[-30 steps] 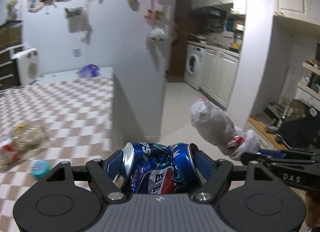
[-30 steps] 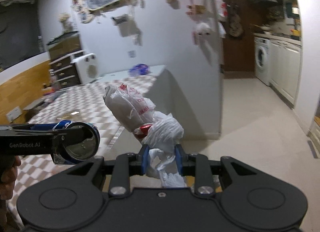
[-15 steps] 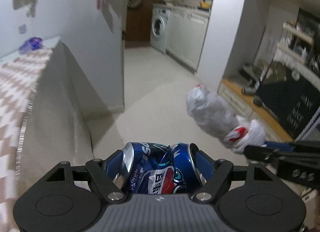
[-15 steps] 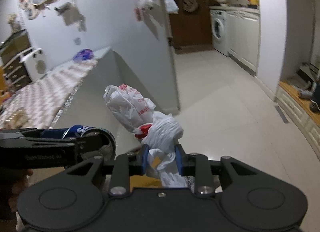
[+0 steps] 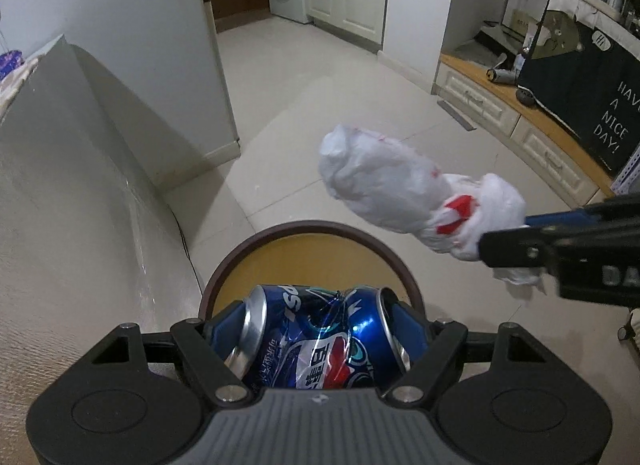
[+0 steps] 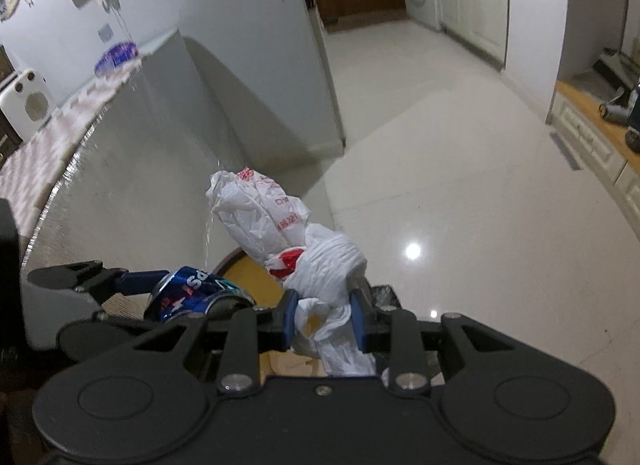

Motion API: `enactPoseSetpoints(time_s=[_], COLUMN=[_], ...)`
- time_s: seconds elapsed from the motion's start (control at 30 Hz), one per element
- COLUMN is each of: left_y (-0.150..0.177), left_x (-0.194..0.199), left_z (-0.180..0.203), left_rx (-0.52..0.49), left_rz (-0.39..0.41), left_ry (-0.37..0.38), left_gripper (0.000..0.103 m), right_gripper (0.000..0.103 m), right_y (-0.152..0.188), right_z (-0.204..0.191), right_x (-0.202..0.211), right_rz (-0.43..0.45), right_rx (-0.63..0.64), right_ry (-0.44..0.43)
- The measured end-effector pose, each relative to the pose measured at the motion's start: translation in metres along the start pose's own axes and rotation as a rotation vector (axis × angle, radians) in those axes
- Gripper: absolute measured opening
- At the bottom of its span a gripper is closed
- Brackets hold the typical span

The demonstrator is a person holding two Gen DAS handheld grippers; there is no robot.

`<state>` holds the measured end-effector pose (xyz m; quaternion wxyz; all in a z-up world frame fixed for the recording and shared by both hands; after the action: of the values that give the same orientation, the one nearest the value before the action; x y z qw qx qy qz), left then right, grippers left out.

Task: Collect trash
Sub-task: 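Carry the can and bags with both tools over the yellow wastebasket, then open the right tool to drop the white bags into the wastebasket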

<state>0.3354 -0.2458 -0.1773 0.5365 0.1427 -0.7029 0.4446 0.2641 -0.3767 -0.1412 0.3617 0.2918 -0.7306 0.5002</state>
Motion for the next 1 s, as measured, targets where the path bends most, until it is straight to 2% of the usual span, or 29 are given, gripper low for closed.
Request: enactPoseSetpoints(time_s=[0.3, 0.5, 0.7, 0.8, 0.93, 1.0], left_y=[-0.001, -0.004, -0.006, -0.008, -0.004, -0.006], left_x=[-0.027, -0.029, -0.032, -0.034, -0.032, -0.032], left_z=[-0.031, -0.038, -0.047, -0.052, -0.065, -0.062], left_rx=[0.081, 0.079, 0.135, 0.197, 0.316, 0.336], left_rz=[-0.101, -0.099, -0.1, -0.105, -0.113, -0.111], left_ry=[-0.047, -0.068, -0.076, -0.057, 0.009, 0.015], left_gripper=[0.079, 0.08, 0.08, 0.08, 0.08, 0.08], right_gripper=[0.029, 0.029, 0.03, 0.03, 0.03, 0.031], right_y=[-0.013, -0.014, -0.013, -0.013, -0.012, -0.013], right_z=[-0.013, -0.013, -0.011, -0.007, -0.003, 0.0], right_x=[-0.06, -0.093, -0.116, -0.122, -0.127, -0.131], right_rz=[-0.1, -0.157, -0.189, -0.196, -0.205, -0.21], right_rx=[0.007, -0.039, -0.087, -0.107, -0.126, -0.15], right_ry=[0.01, -0.021, -0.044, -0.054, -0.069, -0.077])
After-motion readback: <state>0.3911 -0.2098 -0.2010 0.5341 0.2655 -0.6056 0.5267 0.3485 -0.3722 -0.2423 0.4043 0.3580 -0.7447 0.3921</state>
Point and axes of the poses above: each gripper's, at about its wrist camera, not at the fingertips, and x roughly against the way its jaws point, z to its right, y to its underside, the point moved 3 cm from there along -x, roughly the way its jaws point, and after that the axes turned 3 degrees about -z, right-handed, at the moved point
